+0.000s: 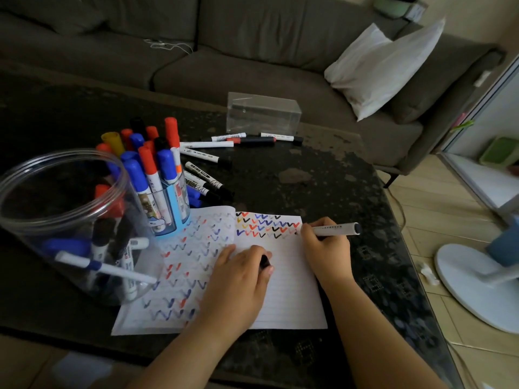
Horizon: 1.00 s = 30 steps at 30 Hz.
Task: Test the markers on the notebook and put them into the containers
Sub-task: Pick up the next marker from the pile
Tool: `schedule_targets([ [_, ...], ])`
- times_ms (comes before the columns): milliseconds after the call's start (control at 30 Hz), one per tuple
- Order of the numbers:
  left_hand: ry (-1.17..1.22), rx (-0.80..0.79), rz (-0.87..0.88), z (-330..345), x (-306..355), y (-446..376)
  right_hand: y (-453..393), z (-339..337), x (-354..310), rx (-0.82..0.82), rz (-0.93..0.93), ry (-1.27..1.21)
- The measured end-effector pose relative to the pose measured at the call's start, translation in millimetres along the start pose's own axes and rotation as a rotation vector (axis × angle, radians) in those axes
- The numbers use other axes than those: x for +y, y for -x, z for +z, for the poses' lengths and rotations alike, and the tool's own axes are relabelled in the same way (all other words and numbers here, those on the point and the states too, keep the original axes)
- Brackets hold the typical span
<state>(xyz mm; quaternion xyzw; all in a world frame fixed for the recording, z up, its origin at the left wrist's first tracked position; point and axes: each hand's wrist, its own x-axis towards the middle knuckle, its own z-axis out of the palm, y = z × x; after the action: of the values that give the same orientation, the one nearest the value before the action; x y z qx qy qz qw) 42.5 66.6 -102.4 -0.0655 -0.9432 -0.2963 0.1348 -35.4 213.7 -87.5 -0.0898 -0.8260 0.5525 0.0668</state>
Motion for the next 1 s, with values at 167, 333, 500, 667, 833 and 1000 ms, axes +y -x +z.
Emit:
schedule_targets([
  [167, 0.057, -0.028, -0.047, -7.7, 2.4, -1.7, 1.3, -5.2, -6.4, -0.008, 0.089, -0.153],
  [333, 0.349, -0.150, -0.238, -12.1, -2.9, -6.9, 14.2, -16.3, -20.1, -0.131, 0.161, -0.261],
  [500, 0.819, -0.063, -0.534, -38.6, 2.5, -10.9, 56.0, -37.7, -45.3, -0.274, 0.086, -0.393],
  [667, 1.366, 0.076, -0.692, -70.5, 30.2, 13.9, 99.1, -61.2, -76.7, -0.312, -0.049, -0.432],
  [833, 1.519, -0.005, -0.642, -96.8, 60.4, 48.5, 136.4, -70.2, -98.8, -0.355, -0.147, -0.418],
  [1000, 1.435, -0.042, -0.582, -111.2, 72.5, 65.2, 151.8, -74.4, -104.4, -0.360, -0.150, -0.397],
])
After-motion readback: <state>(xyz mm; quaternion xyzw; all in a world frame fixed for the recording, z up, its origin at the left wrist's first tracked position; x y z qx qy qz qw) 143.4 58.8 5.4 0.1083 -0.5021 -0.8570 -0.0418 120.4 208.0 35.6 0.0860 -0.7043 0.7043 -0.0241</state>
